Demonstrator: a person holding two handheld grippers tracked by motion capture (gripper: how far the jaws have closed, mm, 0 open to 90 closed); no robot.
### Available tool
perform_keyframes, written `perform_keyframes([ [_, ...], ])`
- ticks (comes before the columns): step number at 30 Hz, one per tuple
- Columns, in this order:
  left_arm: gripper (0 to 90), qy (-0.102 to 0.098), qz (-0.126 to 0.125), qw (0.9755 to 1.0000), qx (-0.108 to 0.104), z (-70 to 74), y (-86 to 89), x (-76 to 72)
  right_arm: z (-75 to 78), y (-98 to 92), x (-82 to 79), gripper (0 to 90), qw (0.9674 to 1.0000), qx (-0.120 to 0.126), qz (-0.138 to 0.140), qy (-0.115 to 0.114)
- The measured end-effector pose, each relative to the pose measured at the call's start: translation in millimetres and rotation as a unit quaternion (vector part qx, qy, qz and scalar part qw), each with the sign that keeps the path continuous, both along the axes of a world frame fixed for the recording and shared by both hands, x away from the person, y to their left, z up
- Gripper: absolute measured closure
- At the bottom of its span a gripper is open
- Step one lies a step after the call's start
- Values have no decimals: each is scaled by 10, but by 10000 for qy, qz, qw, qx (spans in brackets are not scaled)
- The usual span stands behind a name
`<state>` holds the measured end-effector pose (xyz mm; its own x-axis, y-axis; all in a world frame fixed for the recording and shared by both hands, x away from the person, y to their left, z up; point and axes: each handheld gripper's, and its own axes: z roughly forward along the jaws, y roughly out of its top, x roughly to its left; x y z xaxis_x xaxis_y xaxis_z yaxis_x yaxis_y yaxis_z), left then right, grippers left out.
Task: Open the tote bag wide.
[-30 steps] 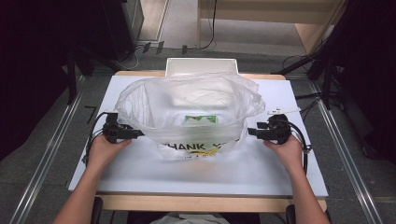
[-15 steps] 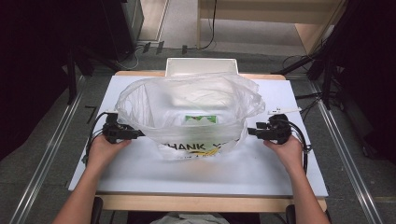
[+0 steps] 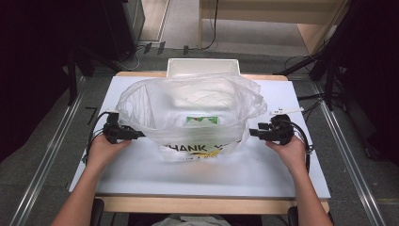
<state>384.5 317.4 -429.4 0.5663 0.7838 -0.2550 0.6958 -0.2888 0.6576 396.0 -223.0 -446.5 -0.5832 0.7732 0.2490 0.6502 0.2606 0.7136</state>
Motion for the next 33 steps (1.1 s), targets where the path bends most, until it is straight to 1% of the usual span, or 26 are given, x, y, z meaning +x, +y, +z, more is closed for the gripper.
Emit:
perform_keyframes([
  [1, 422, -45, -33, 10000, 28, 97, 37, 54, 96, -1, -1, 455, 9999, -83, 19, -75],
  [2, 422, -45, -33, 10000, 28, 97, 37, 54, 96, -1, -1, 455, 9999, -83, 19, -75],
  [3, 423, -66, 41, 9999, -99, 153, 64, 82, 215, -23, 9, 464, 9998, 63, 43, -169],
  [4, 423, -66, 48, 9998, -156, 188, 81, 99, 215, -23, 9, 464, 9998, 63, 43, -169],
  [5, 424, -74, 40, 9998, -181, 235, 100, 122, 256, -33, 14, 471, 9998, 98, 64, -169],
  [7, 430, -131, 37, 9998, -159, 319, 116, 156, 356, -52, 31, 484, 9996, 165, 135, -197],
  [8, 430, -119, 13, 9998, -128, 363, 127, 175, 404, -59, 39, 486, 9995, 196, 146, -197],
  [9, 432, -136, 0, 9998, -174, 415, 142, 199, 451, -68, 51, 486, 9995, 174, 171, -221],
  [10, 439, -158, -20, 9997, -158, 448, 157, 214, 547, -85, 77, 486, 9994, 117, 209, -245],
  [11, 439, -160, -17, 9998, -152, 481, 164, 228, 547, -85, 77, 486, 9994, 117, 209, -245],
  [14, 444, -208, -49, 9997, -128, 639, 176, 262, 690, -111, 120, 486, 9991, 58, 261, -333],
  [15, 444, -266, -81, 9995, -118, 704, 176, 267, 740, -119, 130, 486, 9990, 65, 272, -341],
  [16, 452, -315, -83, 9994, -140, 743, 177, 269, 837, -132, 150, 486, 9987, 43, 322, -397],
  [17, 453, -372, -121, 9992, -122, 839, 189, 287, 884, -138, 158, 486, 9986, 8, 332, -418],
  [18, 456, -372, -121, 9992, -122, 839, 189, 287, 884, -138, 158, 486, 9986, 8, 332, -418],
  [19, 459, -434, -111, 9989, -102, 904, 205, 305, 977, -144, 173, 486, 9983, -41, 368, -454],
  [20, 459, -471, -121, 9988, -113, 953, 221, 325, 977, -144, 173, 486, 9983, -41, 368, -454],
  [22, 462, -524, -71, 9986, -69, 1049, 259, 363, 1064, -156, 185, 486, 9981, -50, 385, -485],
  [26, 464, -581, -15, 9982, -132, 1239, 338, 420, 1217, -205, 210, 488, 9978, 7, 385, -544],
  [27, 466, -617, -33, 9980, -154, 1292, 361, 434, 1295, -231, 217, 496, 9975, -35, 393, -580],
  [28, 467, -657, -13, 9978, -104, 1359, 378, 445, 1320, -237, 221, 498, 9974, -40, 396, -594],
  [29, 468, -657, -13, 9978, -104, 1359, 378, 445, 1320, -237, 221, 498, 9974, -40, 396, -594],
  [31, 470, -679, -30, 9976, -104, 1458, 393, 463, 1379, -251, 226, 503, 9972, -26, 415, -614],
  [32, 472, -682, -60, 9976, -121, 1510, 397, 472, 1421, -265, 234, 505, 9970, 7, 447, -629],
  [33, 480, -699, -102, 9974, -157, 1562, 396, 478, 1496, -282, 249, 516, 9969, 17, 438, -646],
])
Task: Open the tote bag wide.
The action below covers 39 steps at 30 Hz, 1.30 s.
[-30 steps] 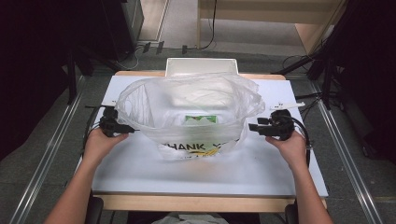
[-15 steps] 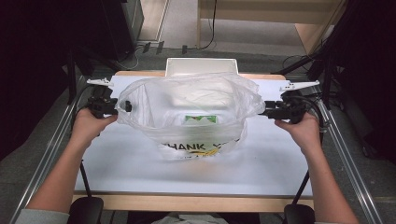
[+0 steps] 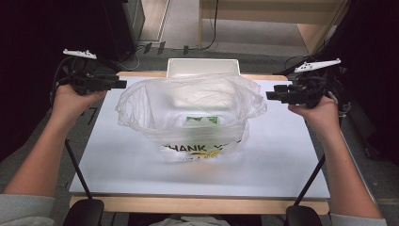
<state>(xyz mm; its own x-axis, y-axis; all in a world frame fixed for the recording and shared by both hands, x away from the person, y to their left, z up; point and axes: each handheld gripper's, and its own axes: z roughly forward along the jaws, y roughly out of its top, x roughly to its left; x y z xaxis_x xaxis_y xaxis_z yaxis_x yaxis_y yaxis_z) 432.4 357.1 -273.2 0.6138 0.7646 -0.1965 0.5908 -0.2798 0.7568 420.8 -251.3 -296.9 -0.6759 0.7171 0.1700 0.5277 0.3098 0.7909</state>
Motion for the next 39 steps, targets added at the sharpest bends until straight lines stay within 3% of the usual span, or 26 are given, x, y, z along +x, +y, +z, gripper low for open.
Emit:
perform_keyframes([
  [4, 510, -159, -228, 9996, -55, 211, -61, -10, 135, -8, 20, 540, 9999, 97, 113, -62],
  [5, 562, -242, -380, 9989, -111, 301, -100, -23, 248, 14, 25, 563, 9996, 70, 213, -148],
  [7, 581, -304, -446, 9985, -73, 361, -132, -30, 294, 25, 27, 569, 9994, 67, 260, -196],
  [8, 627, -288, -582, 9979, -56, 440, -172, -25, 434, 65, 48, 585, 9990, 66, 372, -242],
  [9, 642, -288, -582, 9979, -56, 440, -172, -25, 434, 65, 48, 585, 9990, 66, 372, -242],
  [10, 669, -325, -654, 9973, 2, 490, -206, -19, 552, 107, 76, 611, 9981, 28, 523, -317],
  [12, 724, -258, -756, 9968, -8, 563, -255, -6, 643, 149, 107, 652, 9970, 75, 698, -315],
  [14, 756, -256, -914, 9955, 18, 644, -326, -5, 683, 179, 126, 679, 9960, 104, 822, -324],
  [15, 803, -271, -1090, 9937, 30, 700, -391, -13, 720, 213, 141, 707, 9951, 110, 931, -305],
  [18, 885, -269, -1303, 9910, -142, 779, -494, -32, 809, 408, 199, 819, 9915, 81, 1270, -275],
  [20, 900, -307, -1468, 9887, -2, 832, -608, -50, 827, 467, 214, 845, 9905, 52, 1348, -269],
  [22, 900, -297, -1634, 9861, -98, 852, -695, -52, 903, 685, 242, 900, 9862, -29, 1637, -242],
  [23, 900, -294, -1657, 9857, -49, 857, -731, -51, 903, 685, 242, 900, 9862, -29, 1637, -242],
  [24, 900, -311, -1693, 9850, 64, 860, -793, -46, 949, 828, 253, 900, 9829, -37, 1820, -267],
  [25, 900, -305, -1742, 9842, 95, 863, -839, -40, 949, 828, 253, 900, 9829, -37, 1820, -267],
  [28, 900, -399, -1923, 9804, 132, 881, -996, -35, 998, 1047, 258, 900, 9788, -137, 2023, -294],
  [32, 900, -353, -1991, 9792, 189, 886, -1160, 9, 1029, 1351, 267, 900, 9716, -272, 2302, -471],
  [38, 900, -246, -2188, 9751, 249, 793, -1440, 40, 1012, 1658, 270, 900, 9692, -276, 2432, -272],
  [39, 900, -242, -2216, 9744, 276, 764, -1474, 44, 988, 1736, 257, 900, 9676, -337, 2487, -275],
])
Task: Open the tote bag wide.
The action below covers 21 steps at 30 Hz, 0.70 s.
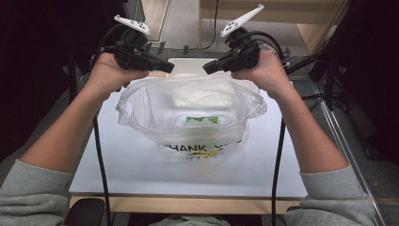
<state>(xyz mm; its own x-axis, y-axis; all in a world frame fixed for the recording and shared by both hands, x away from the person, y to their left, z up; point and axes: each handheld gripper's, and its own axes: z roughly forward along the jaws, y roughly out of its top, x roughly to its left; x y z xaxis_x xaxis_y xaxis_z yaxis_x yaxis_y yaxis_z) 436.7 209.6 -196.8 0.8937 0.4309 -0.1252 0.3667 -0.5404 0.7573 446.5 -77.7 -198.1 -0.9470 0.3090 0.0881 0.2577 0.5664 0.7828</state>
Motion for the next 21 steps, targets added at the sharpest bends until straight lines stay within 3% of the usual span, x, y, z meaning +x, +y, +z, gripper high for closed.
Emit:
perform_keyframes([
  [4, 900, 201, -39, 9998, -52, -138, -72, 30, -117, 164, 2, 900, 10000, -68, 48, 55],
  [8, 900, 227, -40, 9997, 52, -293, -127, 22, -295, 235, 7, 900, 9997, -146, 40, 212],
  [12, 900, 252, 48, 9995, 182, -471, -187, 32, -501, 288, 5, 900, 9991, -388, 35, 162],
  [15, 900, 261, 57, 9994, 235, -588, -221, 29, -667, 277, 36, 900, 9980, -572, -120, 220],
  [16, 900, 255, 61, 9994, 217, -621, -225, 29, -762, 245, 54, 900, 9980, -529, -148, 316],
  [21, 900, 238, 104, 9995, 171, -743, -215, 42, -925, 174, 61, 900, 9975, -553, -297, 340],
])
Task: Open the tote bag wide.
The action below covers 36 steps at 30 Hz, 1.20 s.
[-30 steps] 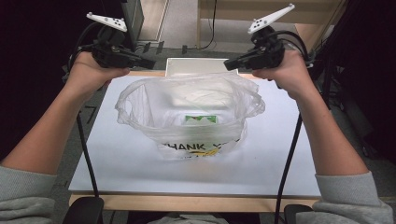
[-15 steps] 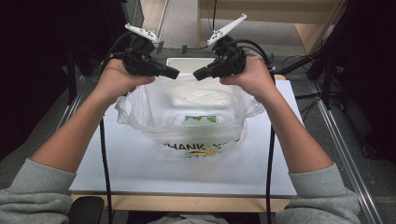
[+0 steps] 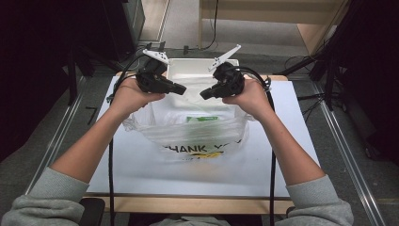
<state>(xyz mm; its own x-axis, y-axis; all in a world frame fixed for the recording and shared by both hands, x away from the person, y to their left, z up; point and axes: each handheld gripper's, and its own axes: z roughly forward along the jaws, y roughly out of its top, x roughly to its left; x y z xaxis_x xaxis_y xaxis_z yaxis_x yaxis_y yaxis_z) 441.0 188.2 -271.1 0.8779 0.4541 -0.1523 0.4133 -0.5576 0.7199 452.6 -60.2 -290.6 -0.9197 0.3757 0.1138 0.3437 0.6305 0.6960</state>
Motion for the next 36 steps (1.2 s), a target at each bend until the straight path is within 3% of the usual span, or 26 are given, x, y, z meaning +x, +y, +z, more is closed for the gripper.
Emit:
perform_keyframes([
  [5, 900, 55, 48, 10000, -55, -136, 24, -11, -121, -51, -1, 900, 9999, -6, -78, 88],
  [8, 900, 131, 134, 9998, -69, -223, 46, -22, -223, -86, -12, 900, 9997, -130, -198, 47],
  [14, 900, 221, 167, 9996, 42, -393, 75, -22, -319, -149, -22, 900, 9994, -55, -302, 127],
  [17, 900, 250, 206, 9995, -10, -486, 68, -29, -380, -178, -50, 900, 9991, -11, -409, 128],
  [20, 900, 231, 229, 9995, 39, -563, 59, -36, -428, -188, -67, 900, 9990, -95, -434, 86],
  [36, 900, 359, 268, 9989, -132, -900, 109, -93, -698, -328, -115, 900, 9985, 34, -497, 207],
])
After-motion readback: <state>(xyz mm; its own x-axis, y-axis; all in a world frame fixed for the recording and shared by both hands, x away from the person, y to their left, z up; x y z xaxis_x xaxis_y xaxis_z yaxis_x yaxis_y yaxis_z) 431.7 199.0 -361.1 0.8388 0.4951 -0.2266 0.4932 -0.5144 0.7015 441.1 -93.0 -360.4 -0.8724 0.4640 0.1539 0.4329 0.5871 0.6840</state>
